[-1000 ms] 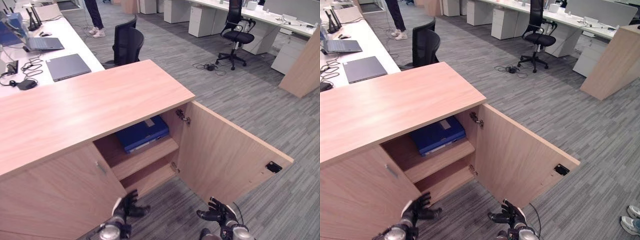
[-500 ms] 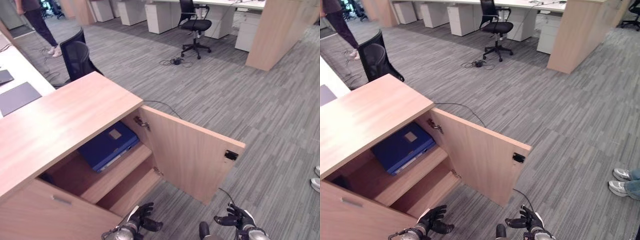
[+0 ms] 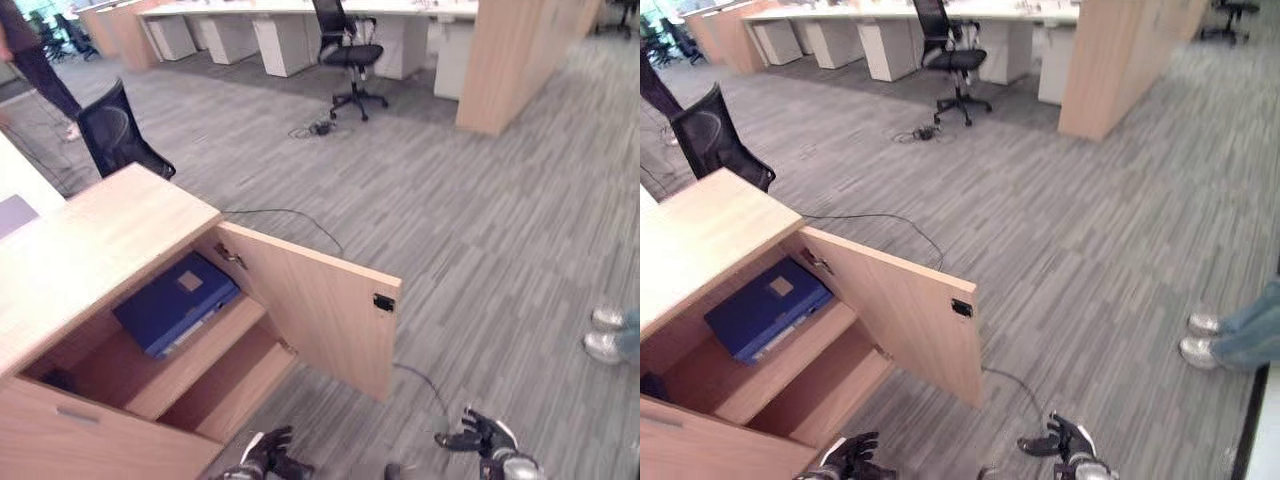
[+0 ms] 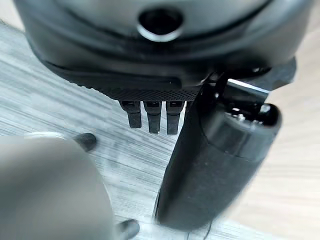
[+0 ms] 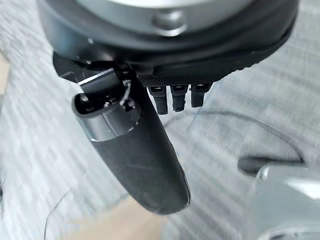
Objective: Put the empty folder in the office cabinet
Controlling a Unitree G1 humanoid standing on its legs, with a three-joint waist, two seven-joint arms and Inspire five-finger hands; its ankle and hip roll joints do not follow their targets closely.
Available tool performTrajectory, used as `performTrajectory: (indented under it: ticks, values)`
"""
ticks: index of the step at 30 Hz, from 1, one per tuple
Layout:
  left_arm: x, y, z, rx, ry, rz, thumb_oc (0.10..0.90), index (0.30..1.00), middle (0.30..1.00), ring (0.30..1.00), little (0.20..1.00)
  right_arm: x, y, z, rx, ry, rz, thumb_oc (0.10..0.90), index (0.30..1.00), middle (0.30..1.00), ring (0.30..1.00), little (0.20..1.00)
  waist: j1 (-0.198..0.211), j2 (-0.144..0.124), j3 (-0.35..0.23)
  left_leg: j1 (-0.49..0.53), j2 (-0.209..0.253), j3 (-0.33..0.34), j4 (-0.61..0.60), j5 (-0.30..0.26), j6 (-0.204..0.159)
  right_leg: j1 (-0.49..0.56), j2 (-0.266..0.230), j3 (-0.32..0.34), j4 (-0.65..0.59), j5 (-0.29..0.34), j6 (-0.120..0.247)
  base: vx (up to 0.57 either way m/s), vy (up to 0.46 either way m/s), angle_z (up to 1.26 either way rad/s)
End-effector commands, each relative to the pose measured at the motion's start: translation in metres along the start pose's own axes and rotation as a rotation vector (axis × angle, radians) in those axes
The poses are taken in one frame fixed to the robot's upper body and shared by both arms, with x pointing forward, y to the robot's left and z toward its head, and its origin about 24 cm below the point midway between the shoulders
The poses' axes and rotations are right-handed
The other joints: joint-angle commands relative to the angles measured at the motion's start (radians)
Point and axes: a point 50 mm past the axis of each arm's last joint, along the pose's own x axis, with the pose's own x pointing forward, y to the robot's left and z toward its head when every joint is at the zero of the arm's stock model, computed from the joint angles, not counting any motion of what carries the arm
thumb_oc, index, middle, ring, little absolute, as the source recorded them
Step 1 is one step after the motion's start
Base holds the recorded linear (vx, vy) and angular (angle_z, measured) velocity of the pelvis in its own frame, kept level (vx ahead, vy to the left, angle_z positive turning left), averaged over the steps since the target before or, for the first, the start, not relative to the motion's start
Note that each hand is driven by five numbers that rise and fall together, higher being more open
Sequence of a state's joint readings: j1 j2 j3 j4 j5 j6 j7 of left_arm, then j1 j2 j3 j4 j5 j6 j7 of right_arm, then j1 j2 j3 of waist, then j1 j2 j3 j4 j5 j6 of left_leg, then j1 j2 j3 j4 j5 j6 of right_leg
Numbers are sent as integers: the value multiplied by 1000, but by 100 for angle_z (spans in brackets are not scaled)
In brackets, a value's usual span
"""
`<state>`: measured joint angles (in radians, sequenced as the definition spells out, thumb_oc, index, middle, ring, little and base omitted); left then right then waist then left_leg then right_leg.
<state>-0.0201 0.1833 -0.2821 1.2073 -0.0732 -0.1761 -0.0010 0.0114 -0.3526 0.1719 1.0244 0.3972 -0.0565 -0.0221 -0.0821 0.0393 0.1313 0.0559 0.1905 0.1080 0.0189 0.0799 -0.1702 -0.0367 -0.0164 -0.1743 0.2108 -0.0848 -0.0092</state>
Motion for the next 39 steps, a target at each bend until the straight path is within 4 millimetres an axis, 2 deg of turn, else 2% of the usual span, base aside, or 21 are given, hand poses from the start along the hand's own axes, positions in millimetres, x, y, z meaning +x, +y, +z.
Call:
performTrajectory:
  ticks: [1, 2, 3, 4, 8, 9, 10, 11, 12, 13, 15, 16, 19, 23, 30, 39]
  values:
    - [-5, 24, -9, 30, -1, 78, 800, 900, 900, 900, 900, 4, 8, 71, 100, -289, 29, 800, 900, 900, 900, 900, 7, -33, -19, 47, -9, 3, 57, -82, 2, 186, -121, 59, -251, 16, 143, 46, 33, -1]
    - [-5, 24, -9, 30, -1, 78, 800, 900, 900, 900, 900, 4, 8, 71, 100, -289, 29, 800, 900, 900, 900, 900, 7, -33, -18, 49, -10, 4, 55, -81, 2, 188, -122, 59, -251, 16, 143, 34, 40, -7]
    - [-7, 28, -12, 34, 4, 85, 800, 900, 900, 900, 900, 1, 5, 97, 83, -380, 32, 800, 900, 900, 900, 900, 15, -33, -25, 66, -16, 6, 25, -93, 8, 186, -124, 55, -250, 18, 146, 0, 0, 0]
    - [-7, 28, -12, 34, 4, 85, 800, 900, 900, 900, 900, 1, 5, 97, 82, -380, 32, 800, 900, 900, 900, 900, 15, -33, -25, 68, -16, 7, 23, -92, 8, 187, -124, 55, -250, 18, 146, 19, 49, 7]
    - [-11, 33, -19, 48, 14, 87, 800, 900, 900, 900, 900, -13, 1, 176, 38, -627, 37, 800, 900, 900, 900, 900, 45, -39, -43, 96, -26, 21, -29, -102, 22, 184, -127, 46, -257, 28, 159, 6, 56, 2]
    - [-12, 34, -20, 53, 14, 86, 800, 900, 900, 900, 900, -15, 2, 188, 30, -658, 40, 800, 900, 900, 900, 900, 52, -40, -45, 98, -27, 21, -35, -102, 24, 186, -128, 44, -259, 29, 160, -10, 53, -1]
    - [-12, 34, -20, 52, 14, 86, 800, 900, 900, 900, 900, -15, 2, 188, 30, -659, 41, 800, 900, 900, 900, 900, 52, -40, -44, 99, -27, 22, -36, -102, 24, 186, -128, 44, -259, 29, 160, -9, 59, 1]
    - [-13, 34, -22, 61, 18, 81, 800, 900, 900, 900, 900, -23, 11, 213, 4, -734, 69, 800, 900, 900, 900, 900, 66, -43, -48, 101, -31, 18, -44, -103, 28, 189, -130, 37, -262, 32, 162, -5, 38, 4]
    - [-12, 34, -22, 60, 18, 81, 800, 900, 900, 900, 900, -23, 12, 213, 4, -735, 70, 800, 900, 900, 900, 900, 65, -43, -47, 102, -31, 18, -45, -103, 28, 189, -130, 37, -262, 31, 163, -13, 71, 10]
    - [-13, 34, -22, 64, 17, 79, 800, 900, 900, 900, 900, -29, 24, 230, -17, -788, 106, 800, 900, 900, 900, 900, 77, -45, -49, 102, -34, 13, -51, -104, 32, 191, -131, 32, -265, 34, 166, -14, 52, 15]
    - [-13, 33, -21, 61, 14, 77, 800, 900, 900, 900, 900, -35, 37, 243, -32, -834, 147, 800, 900, 900, 900, 900, 89, -48, -49, 99, -38, 6, -56, -103, 35, 191, -134, 25, -266, 35, 169, -15, 50, 12]
    - [-13, 33, -21, 61, 14, 78, 800, 900, 900, 900, 900, -36, 37, 244, -32, -835, 147, 800, 900, 900, 900, 900, 89, -48, -49, 99, -38, 6, -56, -103, 35, 192, -134, 24, -266, 35, 169, -16, 31, 2]
    - [-13, 33, -22, 60, 14, 78, 800, 900, 900, 900, 900, -43, 65, 255, -43, -873, 235, 800, 900, 900, 900, 900, 112, -55, -49, 94, -42, -7, -66, -102, 40, 192, -139, 13, -269, 39, 171, -25, 49, -1]
    - [-13, 35, -20, 67, 12, 89, 800, 900, 900, 900, 900, -49, 90, 259, -44, -888, 307, 800, 900, 900, 900, 900, 133, -62, -50, 80, -47, -34, -76, -97, 44, 188, -144, -3, -272, 43, 174, -38, 43, 9]
    - [-12, 41, -15, 56, -5, 115, 800, 900, 900, 900, 900, -54, 103, 256, -29, -898, 364, 800, 900, 900, 900, 900, 154, -71, -47, 56, -55, -76, -76, -93, 44, 191, -150, -28, -278, 44, 172, -26, 6, 12]
    - [-15, 53, -13, 24, -33, 160, 800, 900, 900, 900, 900, -64, 106, 234, -90, -914, 462, 800, 900, 900, 900, 900, 169, -60, -33, 34, -45, -124, -79, -74, 31, 197, -140, -59, -285, 36, 161, -31, -33, 13]
